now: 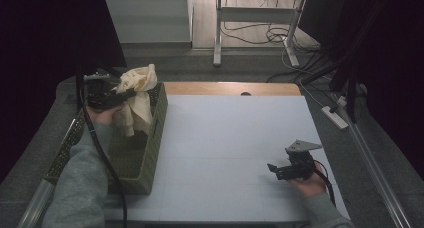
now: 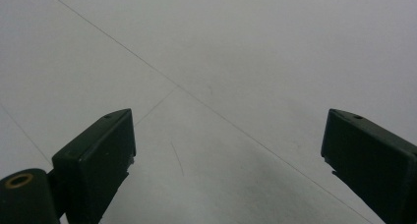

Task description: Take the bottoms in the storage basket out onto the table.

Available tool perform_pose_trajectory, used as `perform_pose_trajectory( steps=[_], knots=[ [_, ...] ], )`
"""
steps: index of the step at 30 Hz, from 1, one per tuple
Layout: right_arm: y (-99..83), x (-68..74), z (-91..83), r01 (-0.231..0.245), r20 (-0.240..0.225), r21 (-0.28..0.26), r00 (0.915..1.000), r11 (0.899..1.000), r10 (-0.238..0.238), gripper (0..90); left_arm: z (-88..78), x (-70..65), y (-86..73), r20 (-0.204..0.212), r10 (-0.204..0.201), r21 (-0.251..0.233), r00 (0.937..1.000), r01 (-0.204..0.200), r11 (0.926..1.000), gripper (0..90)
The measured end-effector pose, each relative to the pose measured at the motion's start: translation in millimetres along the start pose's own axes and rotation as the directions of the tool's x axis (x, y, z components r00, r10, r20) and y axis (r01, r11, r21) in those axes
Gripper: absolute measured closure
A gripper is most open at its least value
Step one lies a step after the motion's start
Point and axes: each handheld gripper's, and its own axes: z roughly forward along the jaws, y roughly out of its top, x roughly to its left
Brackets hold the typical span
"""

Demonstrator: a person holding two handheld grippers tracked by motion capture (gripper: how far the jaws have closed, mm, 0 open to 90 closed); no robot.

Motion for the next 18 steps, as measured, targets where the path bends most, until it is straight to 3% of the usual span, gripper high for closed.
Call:
perform_pose_trajectory(
  steps=[15, 18],
  knots=[
    [0.0, -0.1, 0.0, -0.001, 0.001, 0.001, 1.0000, 1.000, 0.001, 6.6, -9.6, -2.5, -0.4, 0.004, -0.002, -0.040, 1.0000, 0.002, 0.9992, 62.7],
    [-0.1, -0.2, 0.2, -0.003, 0.002, 0.002, 1.0000, 1.000, 0.003, 6.6, -12.6, -3.3, -1.1, 0.025, -0.013, -0.057, 0.9996, 0.014, 0.9983, 62.7]
  ],
)
